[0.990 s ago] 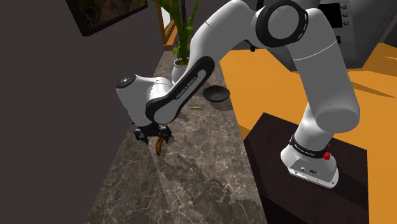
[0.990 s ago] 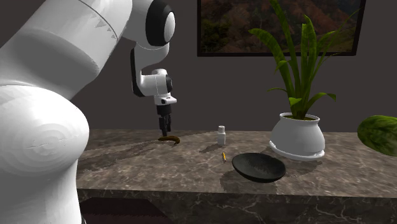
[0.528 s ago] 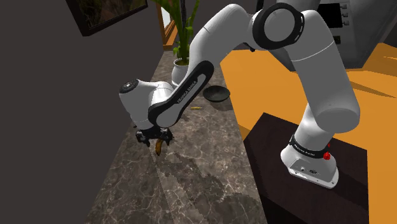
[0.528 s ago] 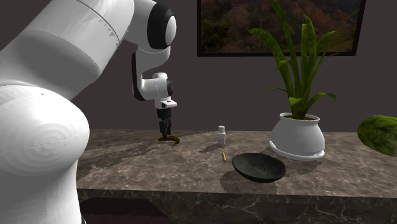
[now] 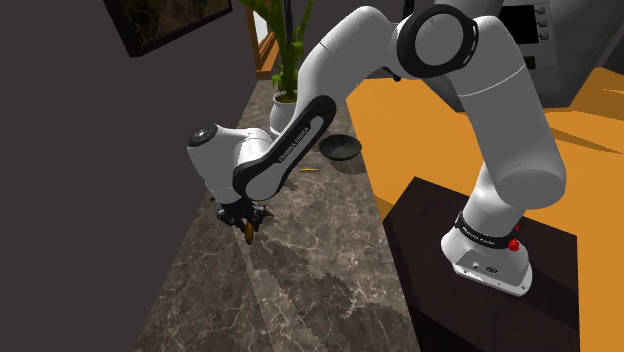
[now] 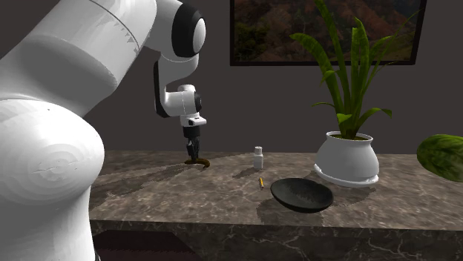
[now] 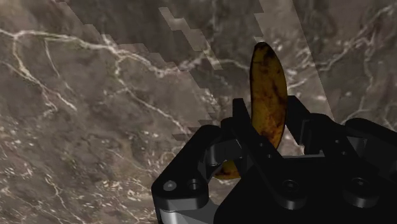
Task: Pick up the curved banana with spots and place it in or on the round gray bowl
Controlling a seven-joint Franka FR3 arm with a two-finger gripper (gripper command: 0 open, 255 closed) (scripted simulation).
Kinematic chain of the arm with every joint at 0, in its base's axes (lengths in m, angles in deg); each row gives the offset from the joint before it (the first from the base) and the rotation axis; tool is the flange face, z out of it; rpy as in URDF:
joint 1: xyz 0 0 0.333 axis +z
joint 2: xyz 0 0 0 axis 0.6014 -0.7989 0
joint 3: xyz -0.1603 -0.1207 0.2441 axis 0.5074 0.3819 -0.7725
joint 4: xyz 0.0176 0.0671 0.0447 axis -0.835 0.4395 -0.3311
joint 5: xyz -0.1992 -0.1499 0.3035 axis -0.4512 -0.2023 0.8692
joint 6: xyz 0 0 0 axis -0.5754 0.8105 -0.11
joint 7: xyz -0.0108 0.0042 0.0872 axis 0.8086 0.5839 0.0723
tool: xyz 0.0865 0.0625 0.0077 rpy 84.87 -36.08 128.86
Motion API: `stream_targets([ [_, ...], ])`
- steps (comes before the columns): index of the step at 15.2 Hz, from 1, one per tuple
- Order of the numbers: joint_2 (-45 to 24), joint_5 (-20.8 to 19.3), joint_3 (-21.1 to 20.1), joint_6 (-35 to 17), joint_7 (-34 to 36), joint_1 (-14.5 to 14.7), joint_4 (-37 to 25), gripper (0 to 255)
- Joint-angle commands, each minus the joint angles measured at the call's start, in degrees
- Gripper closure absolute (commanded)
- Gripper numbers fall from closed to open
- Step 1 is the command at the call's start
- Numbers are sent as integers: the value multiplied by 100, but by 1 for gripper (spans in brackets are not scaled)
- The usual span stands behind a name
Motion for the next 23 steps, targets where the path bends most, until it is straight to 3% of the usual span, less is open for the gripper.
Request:
stream_targets([
  [1,-1,0,1,0,0,0,0,255],
  [5,-1,-1,1,-1,0,0,1,255],
  [23,798,522,-348,918,-378,-219,-216,255],
])
